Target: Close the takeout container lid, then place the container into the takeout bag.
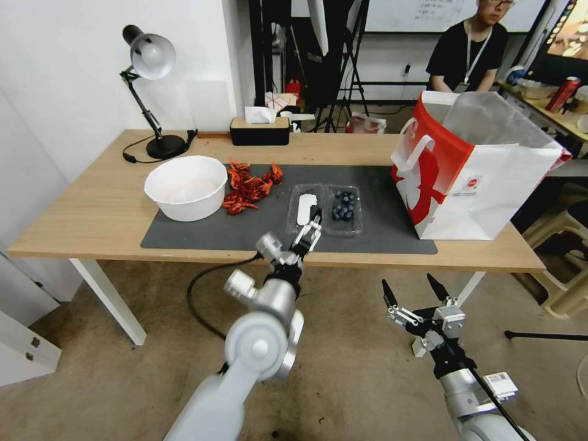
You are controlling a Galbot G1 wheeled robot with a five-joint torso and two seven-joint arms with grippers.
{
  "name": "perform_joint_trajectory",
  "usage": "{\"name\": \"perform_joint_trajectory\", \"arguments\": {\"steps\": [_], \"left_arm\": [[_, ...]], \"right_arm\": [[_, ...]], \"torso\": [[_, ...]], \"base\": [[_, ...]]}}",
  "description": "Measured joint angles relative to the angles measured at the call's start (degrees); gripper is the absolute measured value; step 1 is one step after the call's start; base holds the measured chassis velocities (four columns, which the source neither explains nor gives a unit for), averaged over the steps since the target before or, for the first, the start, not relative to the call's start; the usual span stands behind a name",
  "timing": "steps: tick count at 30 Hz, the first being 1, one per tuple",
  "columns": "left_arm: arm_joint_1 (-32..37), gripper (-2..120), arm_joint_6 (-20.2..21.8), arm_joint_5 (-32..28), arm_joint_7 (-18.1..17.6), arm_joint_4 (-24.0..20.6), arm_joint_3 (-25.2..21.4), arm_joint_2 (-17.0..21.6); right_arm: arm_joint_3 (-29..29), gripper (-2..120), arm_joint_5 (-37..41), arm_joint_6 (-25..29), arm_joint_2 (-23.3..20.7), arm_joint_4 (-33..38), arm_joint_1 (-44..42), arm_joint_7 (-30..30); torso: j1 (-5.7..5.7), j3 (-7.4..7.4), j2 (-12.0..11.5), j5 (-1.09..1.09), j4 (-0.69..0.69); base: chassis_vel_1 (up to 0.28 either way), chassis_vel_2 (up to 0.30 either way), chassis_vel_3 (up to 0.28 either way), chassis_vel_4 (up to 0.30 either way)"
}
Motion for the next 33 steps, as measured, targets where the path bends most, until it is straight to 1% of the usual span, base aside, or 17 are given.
{"name": "perform_joint_trajectory", "arguments": {"steps": [2, 4, 6, 7, 8, 10, 14, 22, 33], "left_arm": [[-0.4, 100, 0.1, -0.1, -0.5, 0.3, 0.1, -0.2], [-1.6, 100, 0.7, -0.8, -2.5, 1.0, 0.7, -1.0], [-1.8, 100, 0.9, -0.9, -2.8, 1.1, 0.8, -1.1], [-2.1, 100, 1.6, -1.2, -3.9, 1.3, 1.2, -1.4], [-2.1, 100, 1.6, -1.2, -3.9, 1.3, 1.2, -1.4], [-2.7, 100, 2.4, -1.3, -5.6, 1.8, 1.7, -2.0], [-3.8, 100, 2.8, -1.2, -7.2, 3.3, 2.1, -3.2], [-5.2, 100, 2.4, -1.1, -8.9, 6.6, 2.2, -5.6], [-5.9, 100, 2.1, -0.5, -9.5, 9.2, 1.9, -7.4]], "right_arm": [[0.1, 100, 0.0, 0.0, 0.1, 0.0, 0.0, 0.0], [0.3, 100, -0.1, 0.1, 0.2, -0.1, 0.0, 0.0], [0.4, 100, -0.1, 0.1, 0.2, -0.2, 0.0, 0.0], [0.5, 100, -0.2, 0.1, 0.3, -0.2, 0.0, 0.0], [0.5, 100, -0.2, 0.1, 0.3, -0.2, 0.0, 0.0], [0.6, 100, -0.2, 0.1, 0.3, -0.3, 0.1, 0.0], [0.7, 100, -0.2, 0.1, 0.3, -0.4, 0.2, -0.1], [0.9, 100, -0.2, 0.2, 0.4, -0.4, 0.1, -0.2], [0.9, 100, -0.1, 0.9, 0.6, -1.1, 0.1, -0.2]], "torso": [[0.01, 0.0, 0.0, 0.0, 0.0], [0.0, 0.0, 0.0, 0.0, 0.0], [0.0, 0.0, 0.0, 0.0, 0.01], [0.0, 0.0, 0.0, 0.0, 0.01], [0.0, 0.0, 0.0, 0.0, 0.01], [0.0, -0.01, 0.0, -0.01, 0.01], [0.0, -0.01, 0.0, -0.01, 0.01], [0.0, -0.01, 0.0, 0.0, 0.0], [-0.01, -0.01, 0.0, -0.01, 0.0]], "base": [[0.0, 0.0, 0.0, 0.0], [0.0, 0.0, 0.0, 0.0], [0.0, 0.0, 0.0, 0.0], [0.0, 0.0, 0.0, 0.0], [0.0, 0.0, 0.0, 0.0], [0.0, 0.0, 0.0, 0.0], [0.0, 0.0, 0.0, 0.0], [0.0, 0.0, 0.0, 0.0], [0.0, 0.0, 0.0, 0.0]]}}
